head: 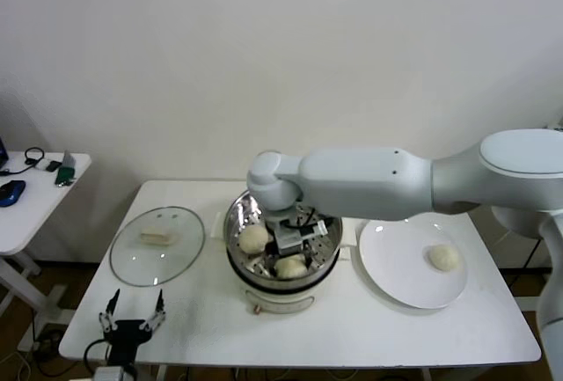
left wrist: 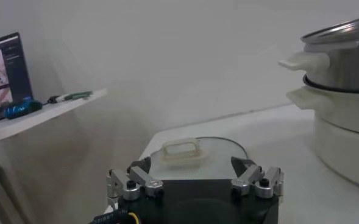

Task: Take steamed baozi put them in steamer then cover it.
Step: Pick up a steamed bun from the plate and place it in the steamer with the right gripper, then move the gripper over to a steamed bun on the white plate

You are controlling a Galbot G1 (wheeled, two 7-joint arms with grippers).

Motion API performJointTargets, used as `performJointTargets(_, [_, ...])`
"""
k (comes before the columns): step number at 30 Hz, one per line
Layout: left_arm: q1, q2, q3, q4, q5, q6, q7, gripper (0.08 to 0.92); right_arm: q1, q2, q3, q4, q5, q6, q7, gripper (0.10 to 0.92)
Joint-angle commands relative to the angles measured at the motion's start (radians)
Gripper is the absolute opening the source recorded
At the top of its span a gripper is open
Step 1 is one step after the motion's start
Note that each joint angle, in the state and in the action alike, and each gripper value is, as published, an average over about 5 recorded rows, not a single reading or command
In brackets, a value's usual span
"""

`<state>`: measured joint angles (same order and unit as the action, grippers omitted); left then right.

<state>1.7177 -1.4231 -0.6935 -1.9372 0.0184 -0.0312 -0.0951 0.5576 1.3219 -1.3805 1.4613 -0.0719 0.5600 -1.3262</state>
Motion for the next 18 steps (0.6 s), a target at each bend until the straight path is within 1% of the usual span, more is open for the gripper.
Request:
performJointTargets(1, [-0.001, -0.001, 0.0, 0.002, 0.0, 0.0, 0.0, 0.823, -0.002, 0.007, 0.011, -0.005, 0.0, -0.007, -0.008, 0.812])
performJointTargets(7, [-0.001, -0.001, 0.001, 0.001, 0.0, -0.001, 0.0, 0.823, 0.027, -0.009, 0.05, -0.022, 0.007, -0.003, -0.012, 0.823])
performJointTargets(11, [-0.002, 0.0, 0.003, -0.004, 0.0, 0.0, 0.0, 0.823, 0.072, -0.058, 0.08, -0.046, 0.017, -0.001, -0.017, 0.823])
performJointTargets(15, [-0.004, 0.003, 0.005, -0.009, 0.002, 0.001, 0.0, 0.823, 0.145, -0.147, 0.07, -0.098, 0.076, -0.034, 0.006, 0.823])
performJointTargets(18, [-0.009, 0.005, 0.006, -0.013, 0.003, 0.002, 0.0, 0.823, 0.194, -0.221, 0.026, -0.162, 0.149, -0.111, 0.062, 0.823])
